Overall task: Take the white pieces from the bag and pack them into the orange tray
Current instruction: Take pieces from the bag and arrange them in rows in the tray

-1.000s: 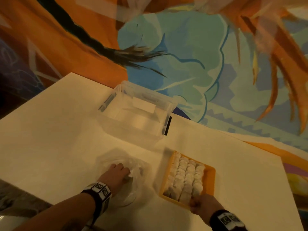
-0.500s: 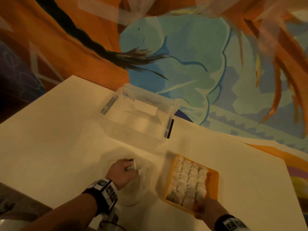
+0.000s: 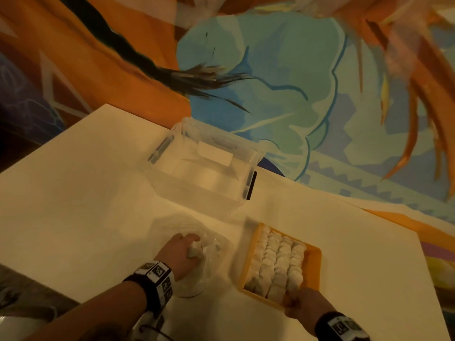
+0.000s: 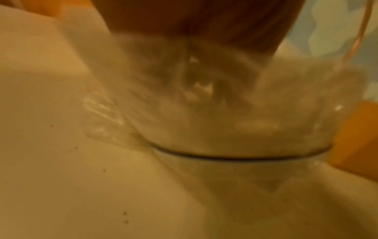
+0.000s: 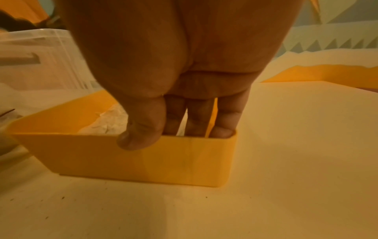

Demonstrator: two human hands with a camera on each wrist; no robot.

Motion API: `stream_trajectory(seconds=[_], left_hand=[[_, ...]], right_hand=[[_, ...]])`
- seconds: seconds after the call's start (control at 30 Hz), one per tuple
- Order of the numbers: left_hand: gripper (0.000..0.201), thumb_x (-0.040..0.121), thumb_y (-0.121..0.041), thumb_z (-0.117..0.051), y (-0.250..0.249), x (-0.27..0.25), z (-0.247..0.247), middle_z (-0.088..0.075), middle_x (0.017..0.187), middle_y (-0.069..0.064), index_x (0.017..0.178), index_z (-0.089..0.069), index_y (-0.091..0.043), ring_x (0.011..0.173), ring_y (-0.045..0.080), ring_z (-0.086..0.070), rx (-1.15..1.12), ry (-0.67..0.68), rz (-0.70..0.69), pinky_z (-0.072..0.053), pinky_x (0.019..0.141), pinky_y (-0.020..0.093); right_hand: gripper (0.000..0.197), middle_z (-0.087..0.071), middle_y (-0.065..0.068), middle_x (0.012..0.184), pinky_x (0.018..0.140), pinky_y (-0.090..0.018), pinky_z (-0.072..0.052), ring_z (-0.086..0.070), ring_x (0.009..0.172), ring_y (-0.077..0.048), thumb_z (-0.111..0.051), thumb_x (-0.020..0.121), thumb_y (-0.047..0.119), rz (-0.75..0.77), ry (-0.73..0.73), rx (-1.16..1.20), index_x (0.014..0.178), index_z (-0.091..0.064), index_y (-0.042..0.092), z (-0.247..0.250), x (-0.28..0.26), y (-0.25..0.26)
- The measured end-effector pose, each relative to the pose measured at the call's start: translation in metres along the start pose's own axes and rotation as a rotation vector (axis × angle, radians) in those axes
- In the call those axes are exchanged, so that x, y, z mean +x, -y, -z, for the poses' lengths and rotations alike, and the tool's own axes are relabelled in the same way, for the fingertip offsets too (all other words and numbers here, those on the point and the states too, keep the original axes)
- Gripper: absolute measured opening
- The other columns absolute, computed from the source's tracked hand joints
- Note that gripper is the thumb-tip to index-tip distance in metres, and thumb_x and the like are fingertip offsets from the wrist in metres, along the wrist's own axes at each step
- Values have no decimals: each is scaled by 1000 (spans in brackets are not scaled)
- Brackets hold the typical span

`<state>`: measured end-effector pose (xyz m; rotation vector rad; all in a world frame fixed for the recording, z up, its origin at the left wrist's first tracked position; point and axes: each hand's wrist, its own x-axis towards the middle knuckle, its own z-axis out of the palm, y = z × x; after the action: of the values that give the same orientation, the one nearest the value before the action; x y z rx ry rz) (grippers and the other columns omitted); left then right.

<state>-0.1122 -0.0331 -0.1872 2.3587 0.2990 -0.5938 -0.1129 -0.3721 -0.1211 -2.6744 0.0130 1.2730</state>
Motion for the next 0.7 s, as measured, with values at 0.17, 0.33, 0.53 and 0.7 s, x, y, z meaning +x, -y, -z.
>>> stream_trajectory(seconds=[0.17, 0.33, 0.53, 0.7], left_hand=[[56, 88, -48, -53, -3, 9, -11, -43, 136, 7, 140, -38, -34, 118, 29, -51, 276, 39, 16, -46, 102, 40], [35, 94, -38, -55, 2, 5, -10, -35, 132, 3, 123, -54, -20, 110, 23, -53, 235, -7, -26, -45, 101, 33], [18, 91, -27, -49, -1, 6, -3, -59, 120, 3, 108, -51, -22, 107, 21, -57, 170, -68, -53, -48, 94, 33], [45, 96, -27, -47, -16, 9, -8, -45, 138, 2, 141, -41, -27, 122, 24, -51, 166, -69, -64, -44, 104, 35]], right_hand=[[19, -53, 18, 84, 70, -12, -35, -53, 91, -5, -67, 86, 36, -21, 6, -14, 74, -53, 43, -1, 2, 1], [21, -54, 18, 84, 70, -13, -35, -55, 92, -6, -68, 84, 36, -33, -8, -2, 71, -54, 43, -2, 0, 0], [14, -60, 14, 96, 81, -16, -38, -56, 93, -6, -68, 85, 34, -12, -11, 18, 78, -58, 41, -2, -2, -2], [19, -56, 19, 83, 73, -13, -37, -55, 89, -4, -69, 85, 35, -21, -12, 18, 71, -57, 41, -2, 1, -3]])
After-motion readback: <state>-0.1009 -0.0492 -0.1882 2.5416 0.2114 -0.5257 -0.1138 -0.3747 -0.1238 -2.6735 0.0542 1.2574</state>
